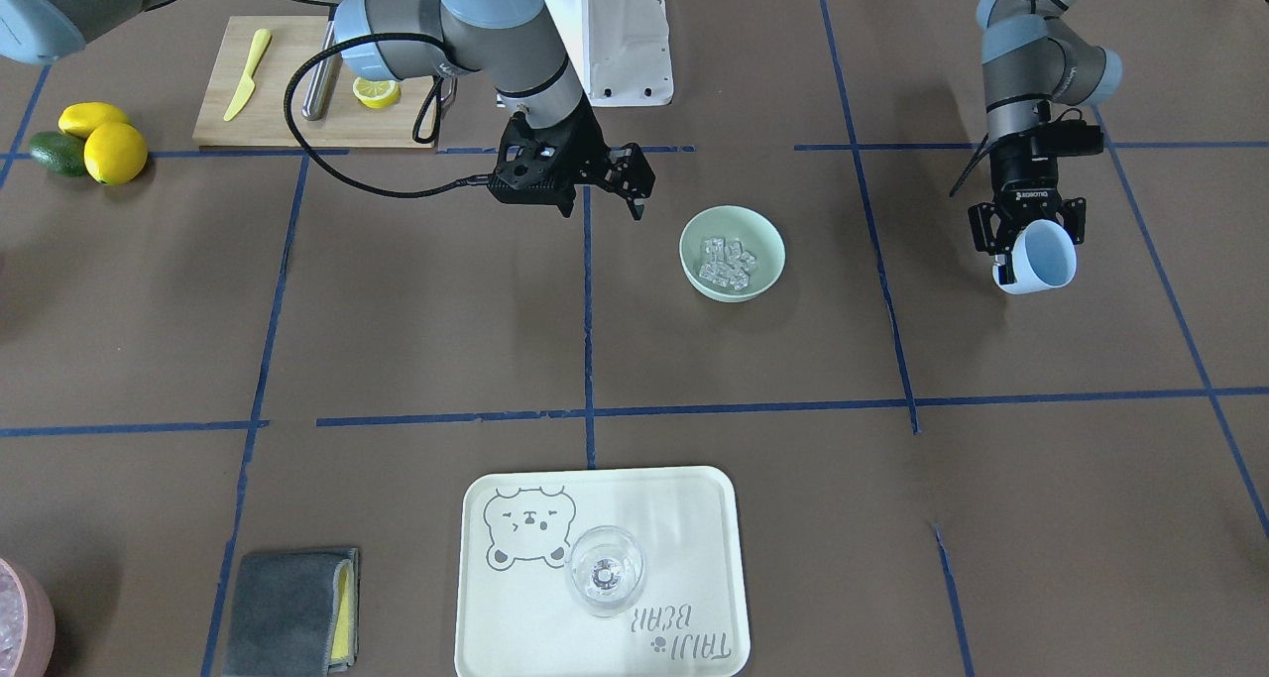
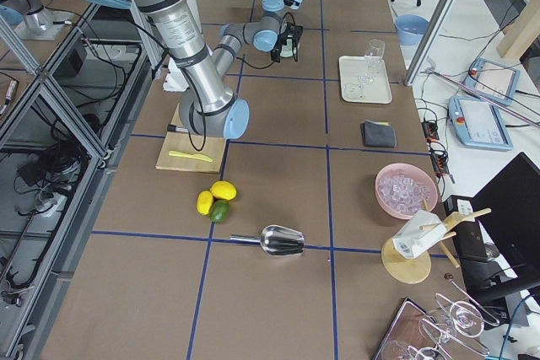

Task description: Pour ice into bowl

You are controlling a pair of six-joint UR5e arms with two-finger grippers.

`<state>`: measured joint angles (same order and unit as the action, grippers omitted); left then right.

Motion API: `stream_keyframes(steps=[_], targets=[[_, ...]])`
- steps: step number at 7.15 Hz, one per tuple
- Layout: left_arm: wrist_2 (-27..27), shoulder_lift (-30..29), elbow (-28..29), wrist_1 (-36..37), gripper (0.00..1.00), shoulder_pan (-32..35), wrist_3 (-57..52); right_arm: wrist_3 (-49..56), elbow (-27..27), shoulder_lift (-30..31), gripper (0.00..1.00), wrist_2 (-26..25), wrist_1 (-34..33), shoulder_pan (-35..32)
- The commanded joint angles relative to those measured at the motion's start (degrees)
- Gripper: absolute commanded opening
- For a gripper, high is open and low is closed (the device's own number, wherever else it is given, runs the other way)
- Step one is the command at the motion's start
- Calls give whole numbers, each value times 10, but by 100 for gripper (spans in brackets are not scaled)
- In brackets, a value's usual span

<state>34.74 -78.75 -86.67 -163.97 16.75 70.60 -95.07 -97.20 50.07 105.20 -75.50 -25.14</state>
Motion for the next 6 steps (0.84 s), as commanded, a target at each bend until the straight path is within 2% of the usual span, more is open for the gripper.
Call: stream_keyframes(steps=[1, 3, 4, 6], targets=[[-5, -4, 11, -3, 0, 0, 1, 0, 0, -1, 100, 0, 0, 0], [-4, -4, 15, -3, 0, 0, 20, 0, 0, -1, 100, 0, 0, 0], [-3, -4, 16, -3, 15, 0, 19, 0, 0, -1, 100, 0, 0, 0], [2, -4, 16, -2, 36, 0, 15, 0, 0, 1, 100, 0, 0, 0]])
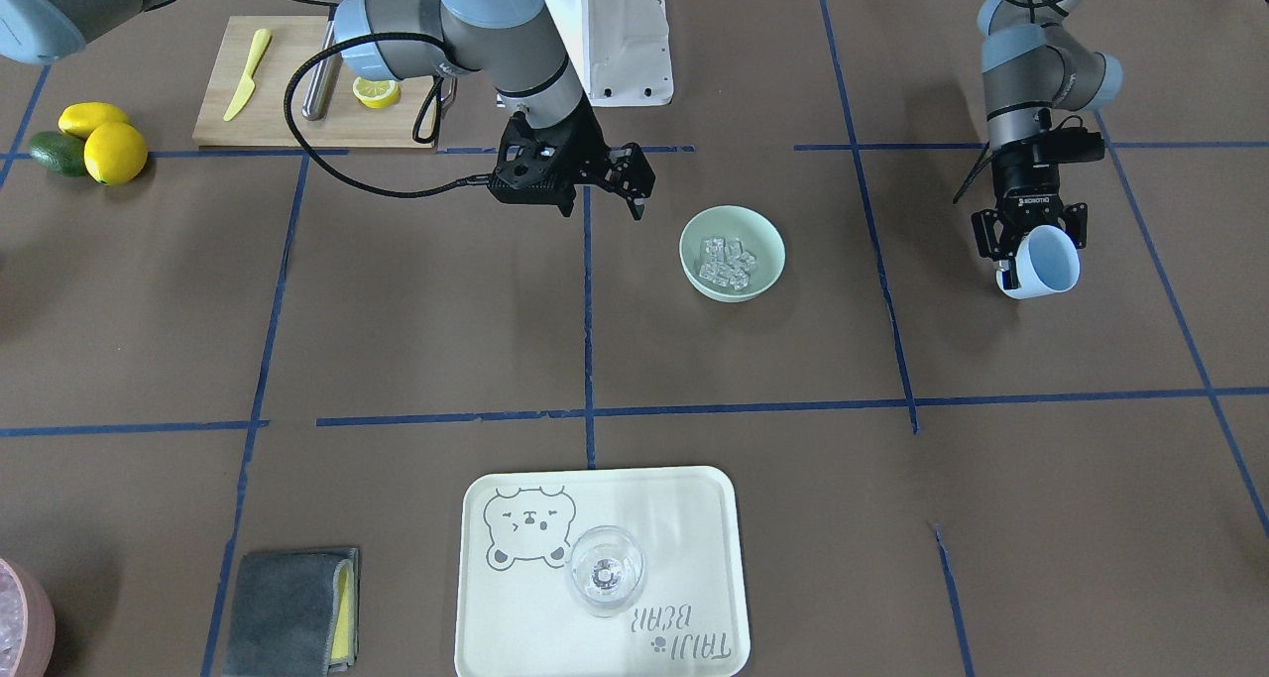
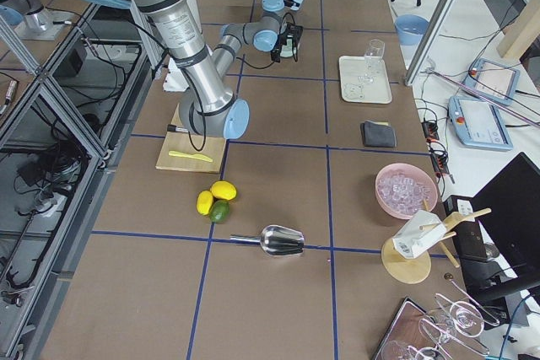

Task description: Pour ice into bowl

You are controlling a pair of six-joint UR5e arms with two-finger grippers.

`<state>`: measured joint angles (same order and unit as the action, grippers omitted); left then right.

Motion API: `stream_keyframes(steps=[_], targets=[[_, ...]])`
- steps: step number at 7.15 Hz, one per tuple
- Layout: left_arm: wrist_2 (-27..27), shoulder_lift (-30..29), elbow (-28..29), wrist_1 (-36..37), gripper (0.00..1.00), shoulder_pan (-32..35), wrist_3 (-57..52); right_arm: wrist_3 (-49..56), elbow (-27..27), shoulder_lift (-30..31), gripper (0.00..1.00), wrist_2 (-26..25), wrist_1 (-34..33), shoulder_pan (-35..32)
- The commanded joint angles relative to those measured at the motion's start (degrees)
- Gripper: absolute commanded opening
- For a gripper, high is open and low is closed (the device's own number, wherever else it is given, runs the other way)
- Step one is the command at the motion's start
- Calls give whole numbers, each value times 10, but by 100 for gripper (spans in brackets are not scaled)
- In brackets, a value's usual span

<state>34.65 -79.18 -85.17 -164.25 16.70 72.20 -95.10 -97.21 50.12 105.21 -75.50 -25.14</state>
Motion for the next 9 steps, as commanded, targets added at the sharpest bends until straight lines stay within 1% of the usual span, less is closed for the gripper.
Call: stream_keyframes(steps=[1, 2, 3, 7, 9], targets=[[4, 0, 4, 2, 48, 0, -1, 0, 0, 1, 100, 0, 0, 0], [4, -2, 4, 2, 63, 0, -1, 1, 0, 1, 100, 0, 0, 0], [4, -3, 3, 2, 99, 0, -1, 1, 0, 1, 100, 0, 0, 0], [5, -2, -5, 0, 100, 1, -1, 1, 0, 1, 100, 0, 0, 0], [30, 6, -19, -1, 100, 4, -25, 1, 0, 0, 100, 0, 0, 0]])
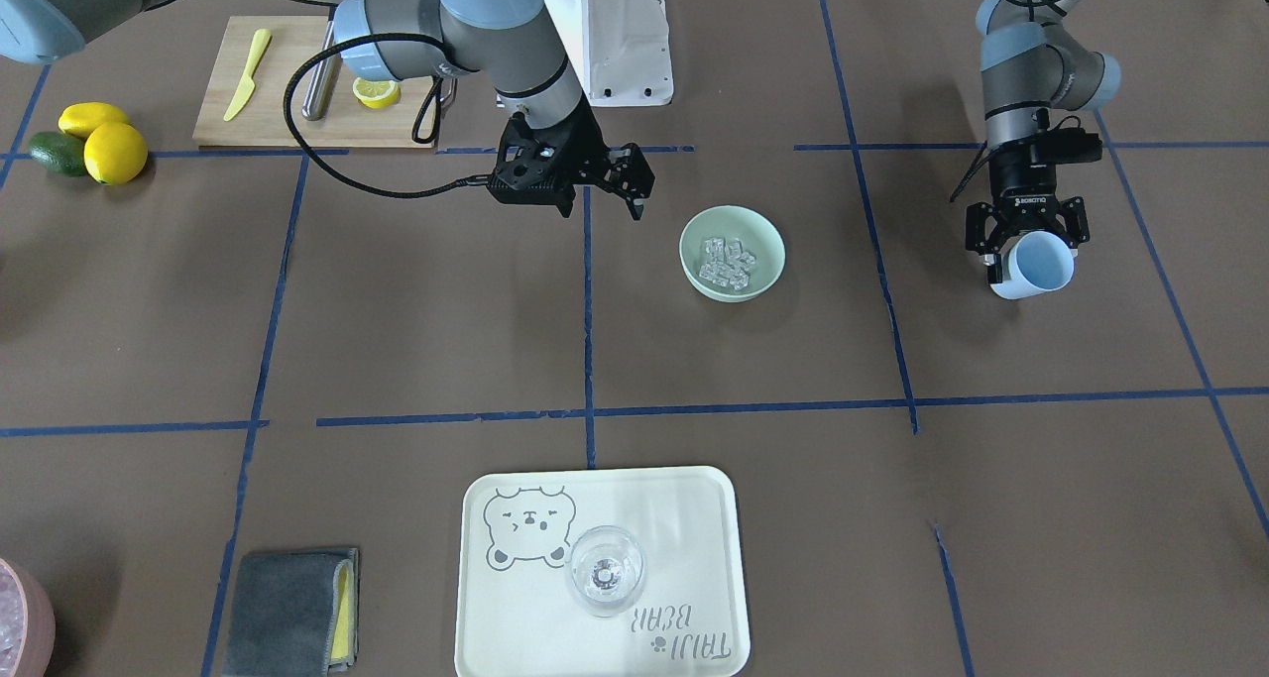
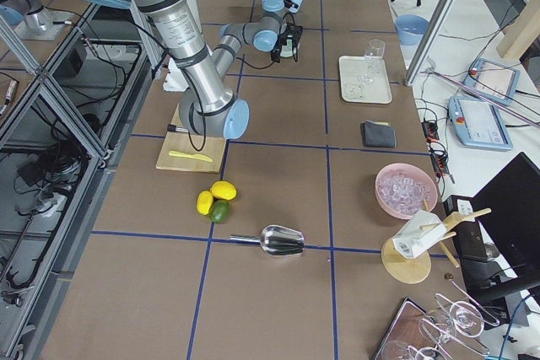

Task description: Pour ice into bowl

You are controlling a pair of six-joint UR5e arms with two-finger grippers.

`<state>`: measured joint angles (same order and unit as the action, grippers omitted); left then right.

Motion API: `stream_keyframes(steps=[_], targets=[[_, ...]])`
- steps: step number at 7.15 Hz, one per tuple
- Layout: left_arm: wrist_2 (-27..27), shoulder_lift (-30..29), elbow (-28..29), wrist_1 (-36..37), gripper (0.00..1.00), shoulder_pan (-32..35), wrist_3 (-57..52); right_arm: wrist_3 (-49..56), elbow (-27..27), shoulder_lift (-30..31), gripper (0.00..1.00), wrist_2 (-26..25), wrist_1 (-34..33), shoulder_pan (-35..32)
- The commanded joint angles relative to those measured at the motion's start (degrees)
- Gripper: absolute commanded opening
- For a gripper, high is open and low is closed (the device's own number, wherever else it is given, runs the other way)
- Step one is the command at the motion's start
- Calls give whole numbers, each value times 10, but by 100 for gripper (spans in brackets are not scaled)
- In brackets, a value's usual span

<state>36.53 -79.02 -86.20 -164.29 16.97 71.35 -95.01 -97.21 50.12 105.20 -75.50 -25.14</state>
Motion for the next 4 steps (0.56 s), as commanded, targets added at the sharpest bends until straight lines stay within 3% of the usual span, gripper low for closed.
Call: stream_keyframes(steps=[1, 4], targets=[[12, 5, -9, -1, 100, 2, -17, 0, 0, 0, 100, 0, 0, 0], [13, 21, -22, -2, 100, 3, -16, -1, 1, 1, 100, -1, 0, 8]])
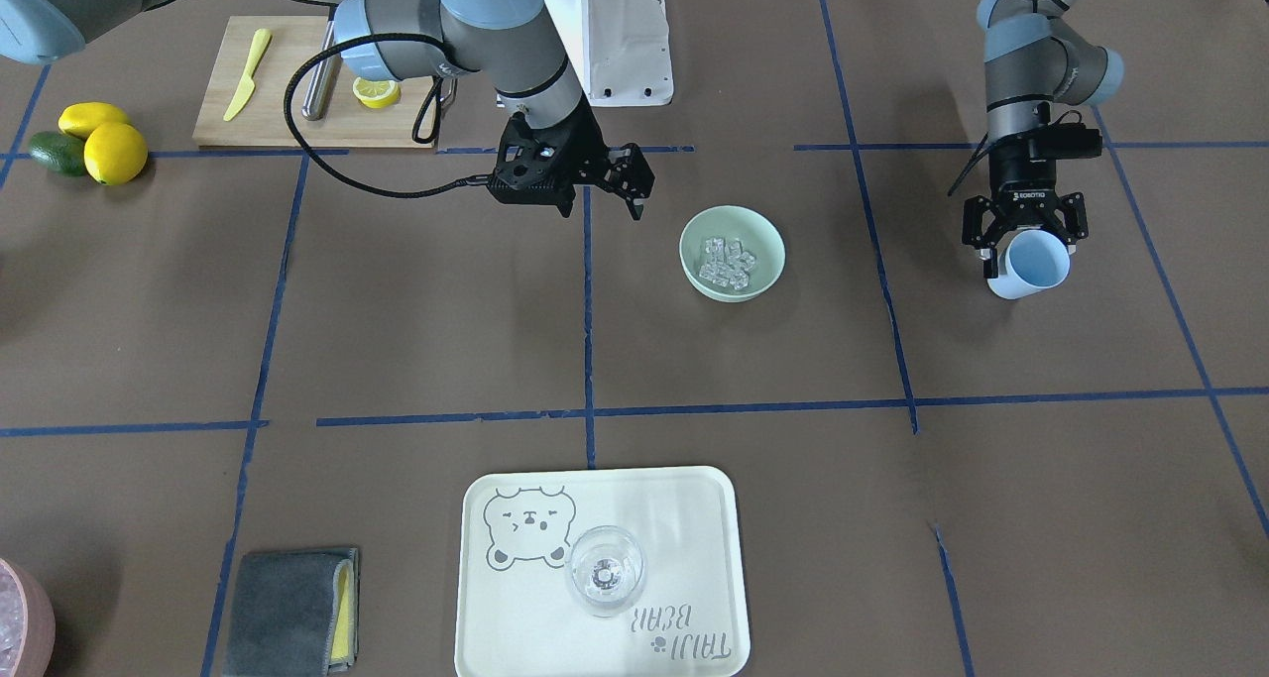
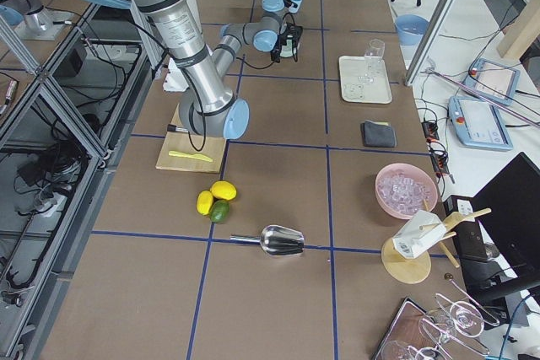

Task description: Pour ice into bowl

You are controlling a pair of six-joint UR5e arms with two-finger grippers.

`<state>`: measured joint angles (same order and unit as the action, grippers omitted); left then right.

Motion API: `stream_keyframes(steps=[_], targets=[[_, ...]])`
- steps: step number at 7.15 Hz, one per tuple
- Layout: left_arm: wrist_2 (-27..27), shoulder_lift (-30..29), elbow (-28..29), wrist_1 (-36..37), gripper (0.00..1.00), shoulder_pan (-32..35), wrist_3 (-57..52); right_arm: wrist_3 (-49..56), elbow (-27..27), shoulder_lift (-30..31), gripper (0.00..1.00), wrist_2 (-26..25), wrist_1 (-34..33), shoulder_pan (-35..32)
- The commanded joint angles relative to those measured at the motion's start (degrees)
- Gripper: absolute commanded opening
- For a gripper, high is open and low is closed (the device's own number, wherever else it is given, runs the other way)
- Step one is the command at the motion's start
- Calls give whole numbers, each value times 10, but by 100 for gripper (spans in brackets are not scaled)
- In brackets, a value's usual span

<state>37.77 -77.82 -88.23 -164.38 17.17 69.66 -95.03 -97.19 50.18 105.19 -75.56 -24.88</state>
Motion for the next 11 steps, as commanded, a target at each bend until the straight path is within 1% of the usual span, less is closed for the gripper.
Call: stream_keyframes(steps=[1, 2, 3, 4, 5, 6, 7, 10, 11], targets=[[0, 11, -2, -1, 100, 1, 0, -1, 8, -4, 100, -3, 1, 17], [0, 11, -2, 0, 100, 1, 0, -1, 27, -26, 100, -11, -1, 19], [1, 18, -3, 0, 100, 1, -1, 0, 67, -59, 100, -12, -1, 19], [2, 23, -4, 0, 100, 1, -1, 0, 121, -99, 100, -13, -1, 19], [19, 28, -8, 0, 100, 1, -1, 0, 159, -123, 100, -25, 1, 19], [34, 41, -28, 3, 100, 1, -2, -1, 191, -126, 100, -31, 55, 19], [43, 56, -44, 4, 100, 1, -2, -1, 220, -132, 100, -31, 73, 20], [66, 75, -69, 8, 100, 1, -2, -1, 231, -132, 100, -33, 73, 44], [78, 90, -83, 10, 100, 1, -2, -1, 235, -133, 100, -38, 73, 48]])
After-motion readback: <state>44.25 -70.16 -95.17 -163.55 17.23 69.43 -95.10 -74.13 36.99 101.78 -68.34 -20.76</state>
